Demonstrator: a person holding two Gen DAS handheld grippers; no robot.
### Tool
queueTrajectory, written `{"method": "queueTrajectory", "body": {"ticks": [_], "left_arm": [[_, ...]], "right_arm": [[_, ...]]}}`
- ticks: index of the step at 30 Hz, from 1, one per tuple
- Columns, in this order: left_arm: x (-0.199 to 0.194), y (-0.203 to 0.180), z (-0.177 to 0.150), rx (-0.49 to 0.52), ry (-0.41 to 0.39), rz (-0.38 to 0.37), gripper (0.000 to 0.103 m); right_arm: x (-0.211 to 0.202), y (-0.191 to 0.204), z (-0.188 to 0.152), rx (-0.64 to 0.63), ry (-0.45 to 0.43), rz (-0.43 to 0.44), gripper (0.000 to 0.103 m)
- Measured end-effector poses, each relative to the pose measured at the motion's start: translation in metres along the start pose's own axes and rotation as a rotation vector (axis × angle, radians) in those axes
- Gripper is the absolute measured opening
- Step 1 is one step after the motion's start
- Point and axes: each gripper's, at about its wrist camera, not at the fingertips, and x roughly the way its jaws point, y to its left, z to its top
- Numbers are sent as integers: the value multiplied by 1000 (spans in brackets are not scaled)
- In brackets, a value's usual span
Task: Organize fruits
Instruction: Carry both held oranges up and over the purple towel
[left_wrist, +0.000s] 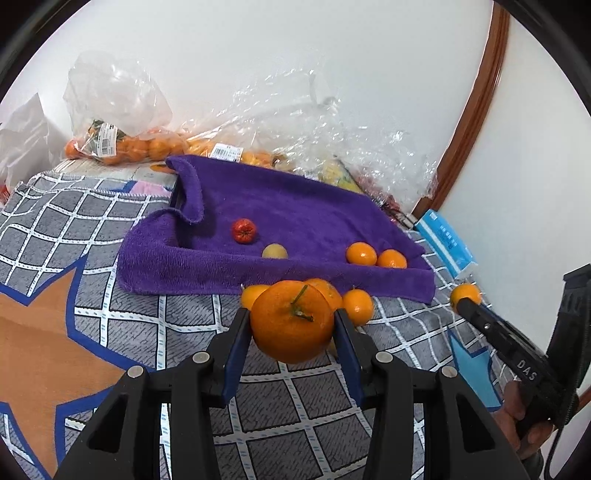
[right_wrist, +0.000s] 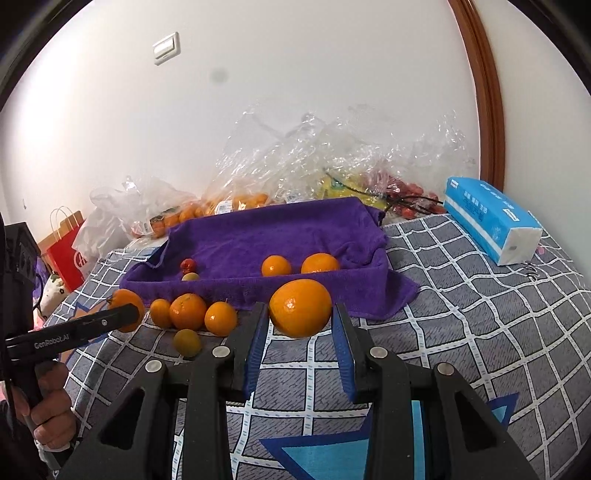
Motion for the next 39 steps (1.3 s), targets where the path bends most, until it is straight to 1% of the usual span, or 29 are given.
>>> {"method": "queueTrajectory", "body": {"ticks": [4, 9, 11, 15, 19, 24, 27, 31, 34, 36, 39], "left_arm": [[-3, 0, 1, -3, -14, 2, 43], [-3, 1, 2, -12, -20, 10, 43], [-1, 2, 3, -20, -12, 7, 43], [-7, 1, 3, -22, -36, -5, 43], [-8, 1, 4, -28, -39, -15, 43], [-9, 1, 5, -28, -45, -8, 43], [-14, 1, 5, -35, -63, -15, 43], [-16, 3, 5, -37, -79, 31, 43], [-18, 5, 6, -37, -93, 59, 43], [-17, 6, 8, -41, -93, 69, 43], [-19, 4, 10, -26, -97, 123, 43]], "right_arm": [[-1, -4, 0, 19, -10, -15, 35], [-3, -14, 1, 67, -12, -9, 35], [-1, -14, 2, 59, -5, -15, 35], [-4, -7, 7, 31, -10, -30, 35], [-12, 4, 16, -1, -22, -17, 35], [-16, 14, 26, -4, 0, 34, 35], [-16, 20, 30, -21, -5, 19, 35], [-19, 23, 40, -24, -14, 25, 35], [-22, 28, 50, -47, -19, -6, 35], [-26, 31, 57, -62, -26, -12, 35], [-27, 32, 65, -75, -37, -11, 35]]}}
